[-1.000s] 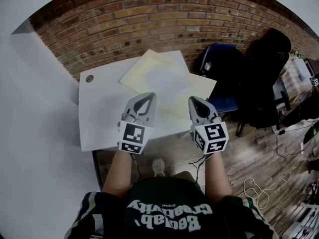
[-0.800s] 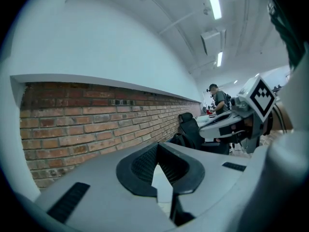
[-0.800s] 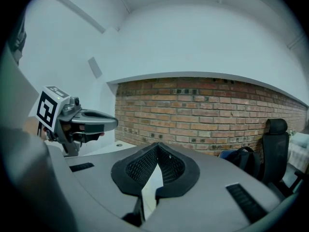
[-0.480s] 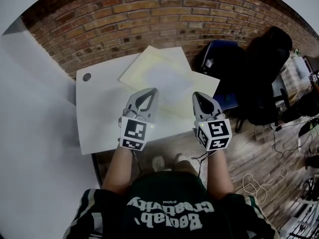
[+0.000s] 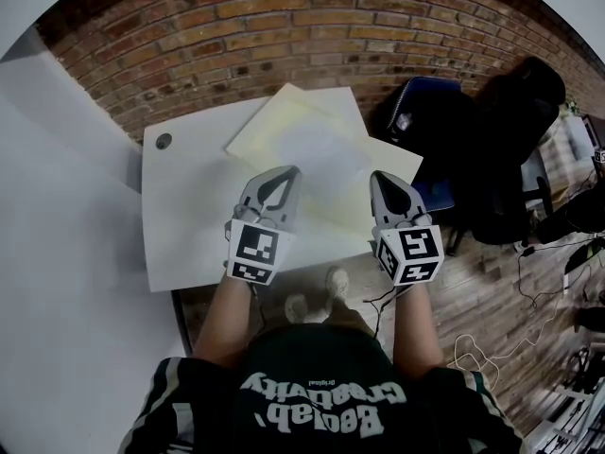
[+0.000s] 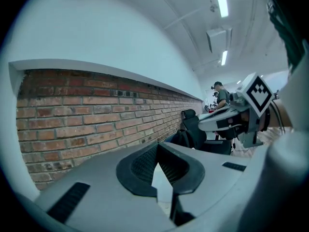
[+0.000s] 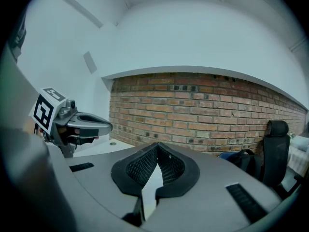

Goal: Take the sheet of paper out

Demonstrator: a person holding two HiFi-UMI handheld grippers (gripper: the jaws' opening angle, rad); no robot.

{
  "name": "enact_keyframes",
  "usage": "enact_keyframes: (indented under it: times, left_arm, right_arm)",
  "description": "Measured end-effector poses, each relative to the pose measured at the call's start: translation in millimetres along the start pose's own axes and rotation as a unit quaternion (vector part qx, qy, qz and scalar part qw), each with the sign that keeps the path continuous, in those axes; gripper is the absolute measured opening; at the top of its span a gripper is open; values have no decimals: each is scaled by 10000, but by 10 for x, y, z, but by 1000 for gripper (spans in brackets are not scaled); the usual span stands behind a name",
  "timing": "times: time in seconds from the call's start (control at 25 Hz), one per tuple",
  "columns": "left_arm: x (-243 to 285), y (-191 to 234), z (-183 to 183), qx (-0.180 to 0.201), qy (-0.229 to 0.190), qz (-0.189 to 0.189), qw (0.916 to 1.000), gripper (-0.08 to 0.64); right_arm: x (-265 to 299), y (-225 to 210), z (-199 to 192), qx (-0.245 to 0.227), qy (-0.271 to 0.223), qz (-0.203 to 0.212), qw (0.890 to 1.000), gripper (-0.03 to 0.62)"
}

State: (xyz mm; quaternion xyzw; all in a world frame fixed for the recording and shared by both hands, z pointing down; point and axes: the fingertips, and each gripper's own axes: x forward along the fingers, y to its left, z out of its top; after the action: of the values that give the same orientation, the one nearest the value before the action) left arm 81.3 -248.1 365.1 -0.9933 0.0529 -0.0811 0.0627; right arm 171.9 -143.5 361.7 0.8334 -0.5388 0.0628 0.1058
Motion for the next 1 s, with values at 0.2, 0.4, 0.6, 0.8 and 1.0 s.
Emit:
enact_keyframes:
  times: [0.2,0.4,0.6,0.8,1.0]
  left_arm:
    - [224,-88,-5,19,87,19,10000,0]
    - [472,-205,6,39,198,69,9998,0]
    - [725,-273,-13,16,335,222,9992,0]
    - [966,-318,-3,-13,445,439,9980,0]
    - [1175,-395,-60,-48,557,607,9966,0]
  right_arm:
    - [74,-189,-63,54,8,101,9999,-8]
    - [180,-439,-85,125,-2,246,9996,-8]
    - [313,-649,-140,156,15,494,9987,-8]
    - [449,-871,-214,168,44,773,9969,-8]
    - [586,-1050,-344,213,90,1054,9942,-8]
